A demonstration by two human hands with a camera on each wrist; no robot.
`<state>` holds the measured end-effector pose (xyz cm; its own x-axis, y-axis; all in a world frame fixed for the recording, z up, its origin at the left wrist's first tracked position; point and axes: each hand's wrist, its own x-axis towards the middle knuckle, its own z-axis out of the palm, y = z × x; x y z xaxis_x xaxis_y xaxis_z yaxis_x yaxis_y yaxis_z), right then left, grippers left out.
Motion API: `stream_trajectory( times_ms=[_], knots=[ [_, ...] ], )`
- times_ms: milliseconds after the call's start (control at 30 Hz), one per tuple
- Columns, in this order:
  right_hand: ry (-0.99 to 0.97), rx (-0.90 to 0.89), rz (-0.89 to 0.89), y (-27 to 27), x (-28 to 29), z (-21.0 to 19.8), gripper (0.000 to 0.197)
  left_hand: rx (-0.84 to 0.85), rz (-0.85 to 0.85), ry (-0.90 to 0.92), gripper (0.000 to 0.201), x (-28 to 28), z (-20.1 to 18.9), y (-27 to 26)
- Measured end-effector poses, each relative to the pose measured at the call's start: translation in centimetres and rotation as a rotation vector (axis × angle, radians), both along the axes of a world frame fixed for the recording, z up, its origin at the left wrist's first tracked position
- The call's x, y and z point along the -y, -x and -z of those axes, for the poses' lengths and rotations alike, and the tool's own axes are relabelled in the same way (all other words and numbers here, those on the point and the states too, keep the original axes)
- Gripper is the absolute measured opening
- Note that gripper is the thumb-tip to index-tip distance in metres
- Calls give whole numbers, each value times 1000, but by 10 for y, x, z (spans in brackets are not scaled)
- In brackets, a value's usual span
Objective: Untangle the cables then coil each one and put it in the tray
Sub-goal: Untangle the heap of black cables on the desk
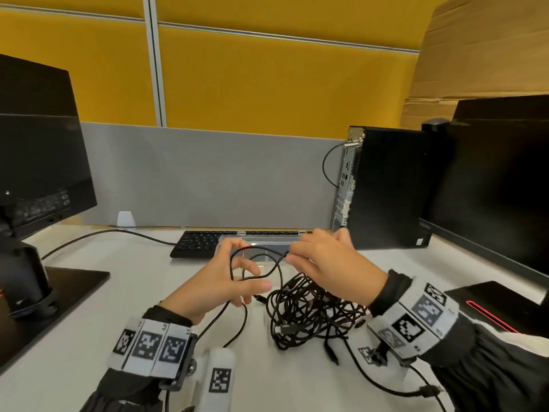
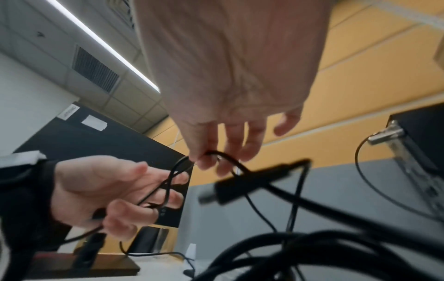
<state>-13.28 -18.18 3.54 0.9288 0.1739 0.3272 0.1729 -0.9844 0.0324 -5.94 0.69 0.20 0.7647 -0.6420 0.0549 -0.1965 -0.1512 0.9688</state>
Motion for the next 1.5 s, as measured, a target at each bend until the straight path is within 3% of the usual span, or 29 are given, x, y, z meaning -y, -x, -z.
stream_trajectory(
  times_ms=[100, 200, 267, 400, 600, 667, 767, 867, 967, 1033, 1133, 1233, 1367, 1500],
  knots=[
    [-159, -87, -159, -8, -3, -4, 22, 160, -69, 64, 59, 3, 1, 2],
    [-57, -211, -192, -11, -7, -10, 35, 565, -201, -14, 32, 4, 3, 2],
    [4, -273, -180, -10, -13, -14, 38, 673, -216, -56, 23, 3, 4, 2],
    [92, -219, -117, -4, -12, -24, 31, 477, -95, -17, 28, 0, 3, -6],
    [266, -221, 155, 12, 18, -33, 24, 7, 46, 292, 26, -8, -6, -6],
    [131, -281, 227, 16, 31, -29, 24, -159, -39, 453, 25, -15, -7, -13],
    [-349, -219, 210, 25, 53, -25, 19, -279, -294, 515, 21, -27, -2, -34],
    [-631, -111, 105, 34, 62, -23, 20, -282, -482, 467, 18, -31, -1, -44],
    [-760, -66, 25, 36, 60, -20, 20, -79, -656, 228, 46, -30, -1, -45],
    [-835, -8, 30, 34, 56, -18, 38, 73, -702, 148, 49, -29, -4, -41],
    [-1045, 55, 51, 30, 55, -13, 51, 224, -572, 135, 30, -19, -9, -29],
    [-1191, 25, -35, 29, 53, -8, 43, 367, -252, -18, 26, 6, -14, -14],
    [-1308, -31, -222, 29, 50, -7, 28, 379, 169, -410, 70, 47, -12, -5],
    [-1340, -78, -332, 32, 50, -11, 43, 332, 378, -702, 108, 71, 13, -14]
  ],
)
